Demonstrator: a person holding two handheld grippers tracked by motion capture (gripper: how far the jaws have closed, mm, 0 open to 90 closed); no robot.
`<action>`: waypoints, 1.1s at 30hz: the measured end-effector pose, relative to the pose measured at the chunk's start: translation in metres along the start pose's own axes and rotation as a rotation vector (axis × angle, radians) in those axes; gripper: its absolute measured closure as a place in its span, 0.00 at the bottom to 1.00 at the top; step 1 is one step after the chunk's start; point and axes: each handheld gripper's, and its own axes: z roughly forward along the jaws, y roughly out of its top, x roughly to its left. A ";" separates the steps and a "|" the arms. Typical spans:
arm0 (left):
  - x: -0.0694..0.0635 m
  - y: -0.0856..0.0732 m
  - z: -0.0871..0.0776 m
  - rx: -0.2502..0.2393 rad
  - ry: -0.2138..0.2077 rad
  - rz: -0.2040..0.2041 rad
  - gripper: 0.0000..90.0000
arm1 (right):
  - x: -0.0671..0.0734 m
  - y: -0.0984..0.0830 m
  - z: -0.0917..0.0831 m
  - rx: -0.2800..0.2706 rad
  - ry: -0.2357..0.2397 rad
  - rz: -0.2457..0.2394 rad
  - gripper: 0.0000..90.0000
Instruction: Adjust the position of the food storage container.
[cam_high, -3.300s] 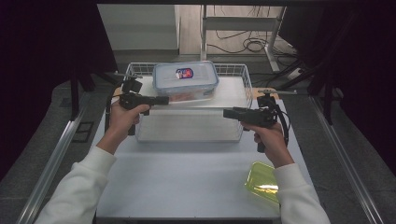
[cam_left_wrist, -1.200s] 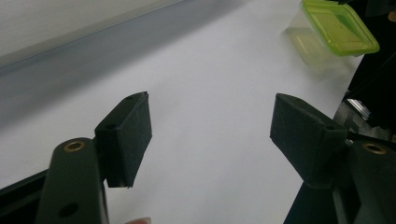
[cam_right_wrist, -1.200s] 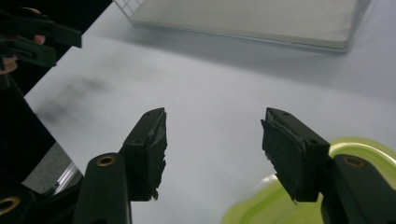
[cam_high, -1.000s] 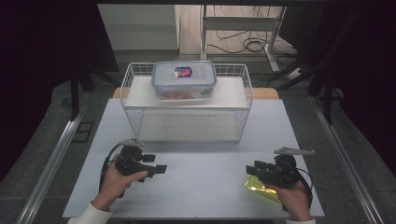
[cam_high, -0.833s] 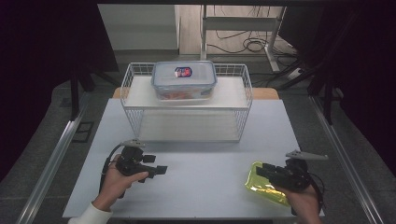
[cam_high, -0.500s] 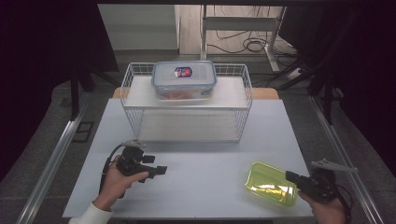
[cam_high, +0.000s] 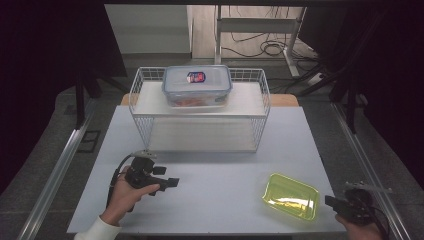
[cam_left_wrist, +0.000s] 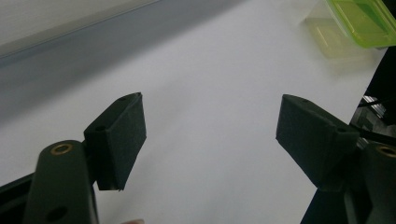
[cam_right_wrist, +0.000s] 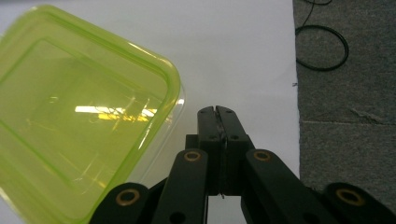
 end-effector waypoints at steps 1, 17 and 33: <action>0.000 0.000 0.000 -0.003 0.000 -0.002 0.27 | 0.000 0.001 0.002 0.006 -0.003 -0.007 0.99; 0.003 0.000 0.003 0.011 -0.003 -0.007 0.26 | 0.025 0.015 0.023 0.041 0.019 -0.065 0.99; 0.005 -0.001 0.003 0.008 -0.002 -0.012 0.26 | 0.099 0.030 0.052 0.070 0.143 -0.201 0.99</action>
